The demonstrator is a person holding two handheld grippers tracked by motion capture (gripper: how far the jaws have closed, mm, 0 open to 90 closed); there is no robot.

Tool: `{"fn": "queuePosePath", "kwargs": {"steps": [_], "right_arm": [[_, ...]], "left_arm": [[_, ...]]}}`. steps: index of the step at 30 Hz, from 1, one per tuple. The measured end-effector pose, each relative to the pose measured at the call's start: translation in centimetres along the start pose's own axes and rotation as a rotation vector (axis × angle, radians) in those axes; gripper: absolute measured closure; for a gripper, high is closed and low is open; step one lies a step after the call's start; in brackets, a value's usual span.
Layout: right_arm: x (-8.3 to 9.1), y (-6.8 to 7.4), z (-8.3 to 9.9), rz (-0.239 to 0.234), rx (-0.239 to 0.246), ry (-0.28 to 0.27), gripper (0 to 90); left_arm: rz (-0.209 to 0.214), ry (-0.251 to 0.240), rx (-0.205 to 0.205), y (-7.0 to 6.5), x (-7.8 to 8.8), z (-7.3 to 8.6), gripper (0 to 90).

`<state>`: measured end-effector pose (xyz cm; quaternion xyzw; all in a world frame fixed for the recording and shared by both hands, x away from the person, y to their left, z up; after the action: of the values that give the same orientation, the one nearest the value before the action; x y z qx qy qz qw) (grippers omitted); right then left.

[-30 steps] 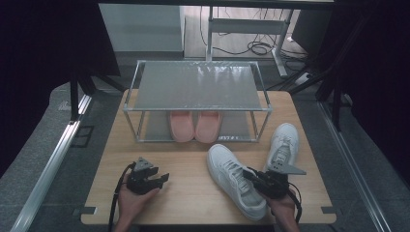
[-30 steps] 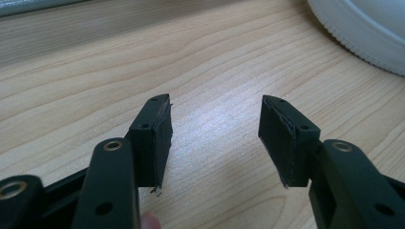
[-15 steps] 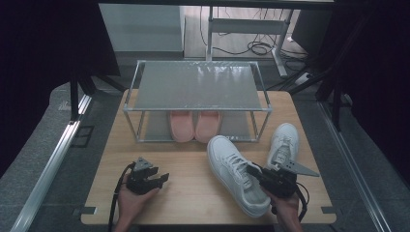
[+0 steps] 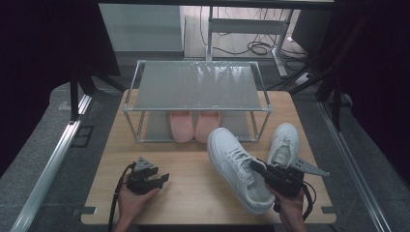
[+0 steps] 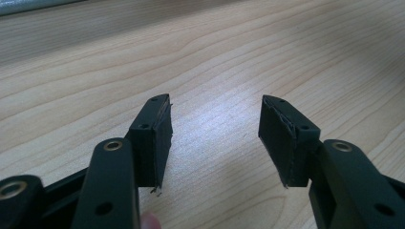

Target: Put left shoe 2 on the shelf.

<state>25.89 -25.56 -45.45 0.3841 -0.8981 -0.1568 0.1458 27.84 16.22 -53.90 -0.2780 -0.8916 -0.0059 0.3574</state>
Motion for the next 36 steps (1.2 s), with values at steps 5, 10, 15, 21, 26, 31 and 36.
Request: {"fn": "queuePosePath", "kwargs": {"steps": [5, 10, 15, 21, 26, 31, 36], "right_arm": [[0.2, 0.2, -0.6, -0.014, -0.001, -0.025, 78.6], [0.5, 0.4, -1.3, -0.036, -0.006, -0.061, 78.7], [0.7, 0.6, -1.9, -0.055, -0.014, -0.085, 78.8], [0.7, 0.8, -2.6, -0.062, -0.014, -0.105, 78.8], [0.8, 0.8, -3.1, -0.074, -0.014, -0.121, 78.9], [0.8, 1.1, -3.8, -0.087, -0.013, -0.138, 78.9], [0.7, 1.1, -4.6, -0.096, -0.02, -0.157, 78.9]], "left_arm": [[0.0, -0.001, 0.001, 0.0, 0.0, 0.0, 46.2], [-0.001, -0.001, 0.001, 0.0, 0.0, 0.0, 46.2], [-0.001, -0.001, 0.001, 0.1, 0.0, 0.0, 46.2], [-0.004, 0.001, 0.002, 0.1, 0.0, 0.0, 46.2], [-0.003, -0.002, 0.001, 0.1, 0.0, 0.0, 46.2], [-0.002, -0.012, 0.007, 0.2, 0.2, -0.1, 46.2], [0.003, -0.011, 0.01, 0.2, 0.2, -0.1, 46.3]]}}
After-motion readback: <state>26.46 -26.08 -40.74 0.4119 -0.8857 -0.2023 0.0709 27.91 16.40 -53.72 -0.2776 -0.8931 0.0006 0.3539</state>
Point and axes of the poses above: each handheld gripper's, and its own axes: x roughly backward along the jaws, z roughly out of its underside, y roughly to its left, the point moved 2 cm from there along -x, roughly forward along the jaws, and after that the axes turned 3 degrees about -y, right-handed, at the moved point
